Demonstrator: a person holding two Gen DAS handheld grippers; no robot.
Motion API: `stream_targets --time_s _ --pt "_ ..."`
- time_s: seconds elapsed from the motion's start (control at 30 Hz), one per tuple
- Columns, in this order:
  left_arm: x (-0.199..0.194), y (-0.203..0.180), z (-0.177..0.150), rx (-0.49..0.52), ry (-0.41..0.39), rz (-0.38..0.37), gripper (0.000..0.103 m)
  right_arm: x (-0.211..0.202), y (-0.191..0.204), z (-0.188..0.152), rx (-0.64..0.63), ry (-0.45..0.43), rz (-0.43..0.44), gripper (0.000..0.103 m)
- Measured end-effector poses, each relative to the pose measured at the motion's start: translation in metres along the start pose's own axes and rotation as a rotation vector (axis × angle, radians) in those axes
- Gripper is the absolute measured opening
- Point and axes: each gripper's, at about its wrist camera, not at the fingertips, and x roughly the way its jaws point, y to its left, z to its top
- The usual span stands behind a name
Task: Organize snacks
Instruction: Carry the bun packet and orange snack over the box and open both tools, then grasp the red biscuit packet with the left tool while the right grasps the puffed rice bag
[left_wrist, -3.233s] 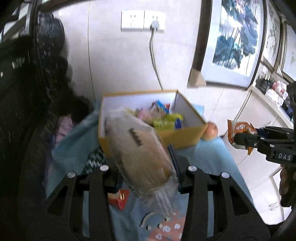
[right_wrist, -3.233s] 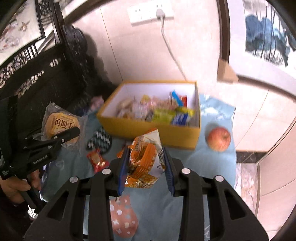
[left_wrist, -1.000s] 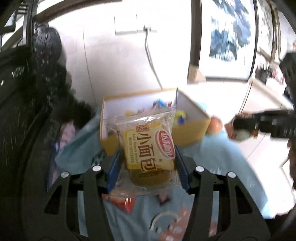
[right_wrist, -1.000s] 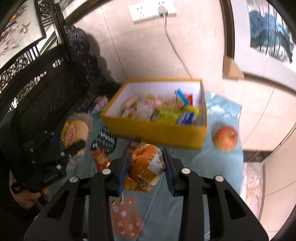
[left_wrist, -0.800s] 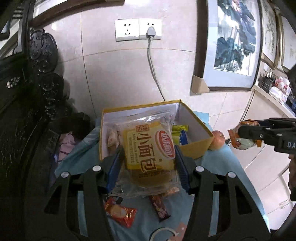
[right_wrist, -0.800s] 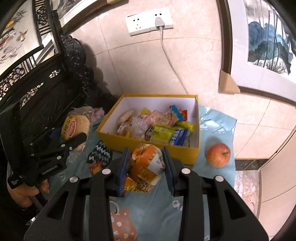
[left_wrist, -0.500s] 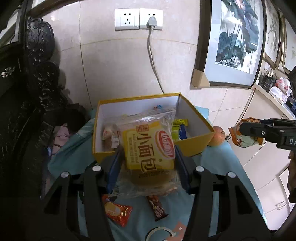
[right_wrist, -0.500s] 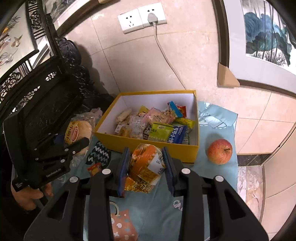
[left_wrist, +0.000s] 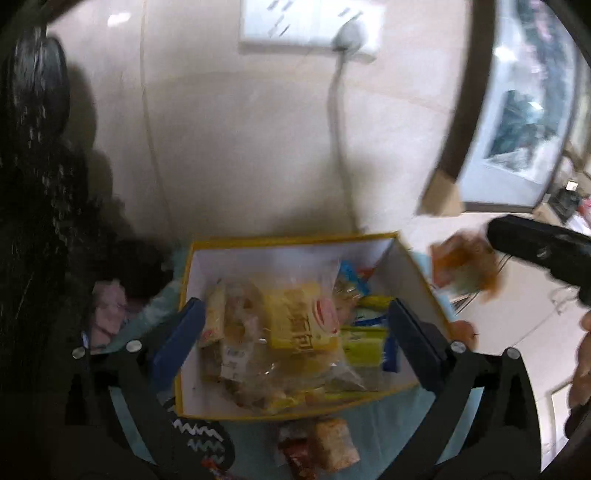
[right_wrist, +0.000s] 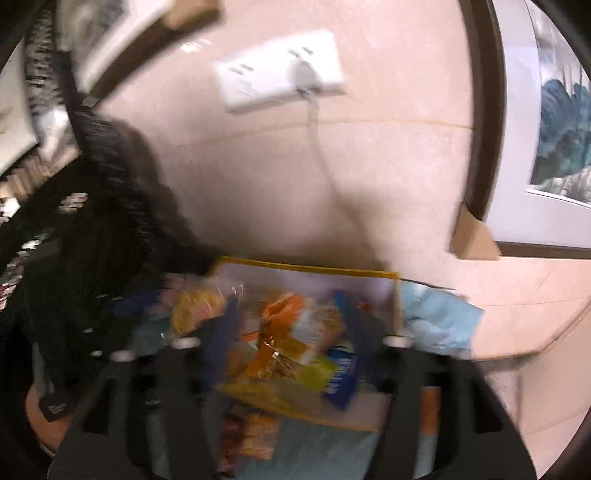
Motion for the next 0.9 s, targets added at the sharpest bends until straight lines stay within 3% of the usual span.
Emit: stream_targets --time_s 0.13,0.37,0.5,0.73,0.8,0.9 --pt "0.001 0.014 -0.021 0.001 0.023 0.011 0.1 0.0 -0.009 -0.019 0.022 0.006 0.01 0.066" --pt "-0.03 0.034 -0.085 -0.051 0.016 0.053 0.101 0.009 -0.011 -0.087 0.056 0.124 0.01 0.066" --pt "-0.036 0.046 -0.146 -0.055 0.084 0.096 0.101 0.016 0.0 -0.135 0.043 0.209 0.007 0.066" --pt "-0.023 0.076 -0.246 -0.109 0.272 0.175 0.101 0.045 0.024 -0.204 0.046 0.351 0.011 0.066" --pt "-0.02 0.085 -0.256 -0.129 0.299 0.183 0.101 0.053 0.031 -0.211 0.034 0.381 0.004 0.066" --pt "-0.021 0.089 -0.256 -0.129 0.271 0.196 0.101 0.061 0.038 -0.211 0.01 0.381 -0.004 0.066"
